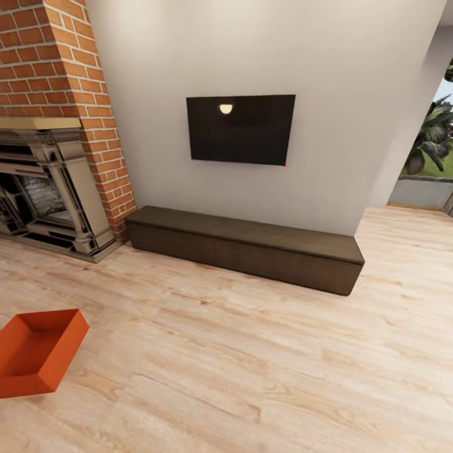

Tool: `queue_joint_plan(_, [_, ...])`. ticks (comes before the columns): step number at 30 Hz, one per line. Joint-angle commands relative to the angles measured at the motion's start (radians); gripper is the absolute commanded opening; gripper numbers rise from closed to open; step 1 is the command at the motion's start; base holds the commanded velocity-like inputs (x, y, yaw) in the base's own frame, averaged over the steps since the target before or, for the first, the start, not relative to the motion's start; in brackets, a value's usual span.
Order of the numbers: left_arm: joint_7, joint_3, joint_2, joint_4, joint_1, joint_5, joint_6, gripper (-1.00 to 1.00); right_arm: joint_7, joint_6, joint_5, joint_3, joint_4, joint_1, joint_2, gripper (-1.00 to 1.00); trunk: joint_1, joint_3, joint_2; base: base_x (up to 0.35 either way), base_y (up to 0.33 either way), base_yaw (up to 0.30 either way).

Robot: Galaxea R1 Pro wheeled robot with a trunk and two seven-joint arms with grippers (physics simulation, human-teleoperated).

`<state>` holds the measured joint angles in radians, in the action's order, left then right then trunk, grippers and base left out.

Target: Move the two storage containers from the living room to the garage. In the garage, place one container on the floor and stack the other container on top of it (either order is fine).

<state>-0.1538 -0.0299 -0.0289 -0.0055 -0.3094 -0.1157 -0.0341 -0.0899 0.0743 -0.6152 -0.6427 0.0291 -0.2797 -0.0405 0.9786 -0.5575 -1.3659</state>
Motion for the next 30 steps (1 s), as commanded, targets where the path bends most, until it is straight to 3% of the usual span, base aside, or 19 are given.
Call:
queue_joint_plan(1, [-0.003, -0.004, 0.0, -0.001, 0.0, -0.01, -0.003, 1.0, -0.001, 0.005, -0.008, -0.008, 0.003, -0.001, -0.001, 1.0, 0.001, -0.001, 0.0, 0.324, 0.0, 0.0])
queue_joint_plan(18, [-0.003, -0.004, 0.0, -0.001, 0.0, -0.01, -0.004, 1.0, -0.001, 0.005, -0.008, -0.008, 0.003, -0.001, -0.001, 1.0, 0.001, -0.001, 0.0, 0.324, 0.0, 0.0])
queue_joint_plan(30, [-0.003, -0.004, 0.0, -0.001, 0.0, -0.01, -0.004, 1.0, -0.001, 0.005, -0.008, -0.008, 0.003, -0.001, -0.001, 1.0, 0.001, -0.001, 0.0, 0.324, 0.0, 0.237])
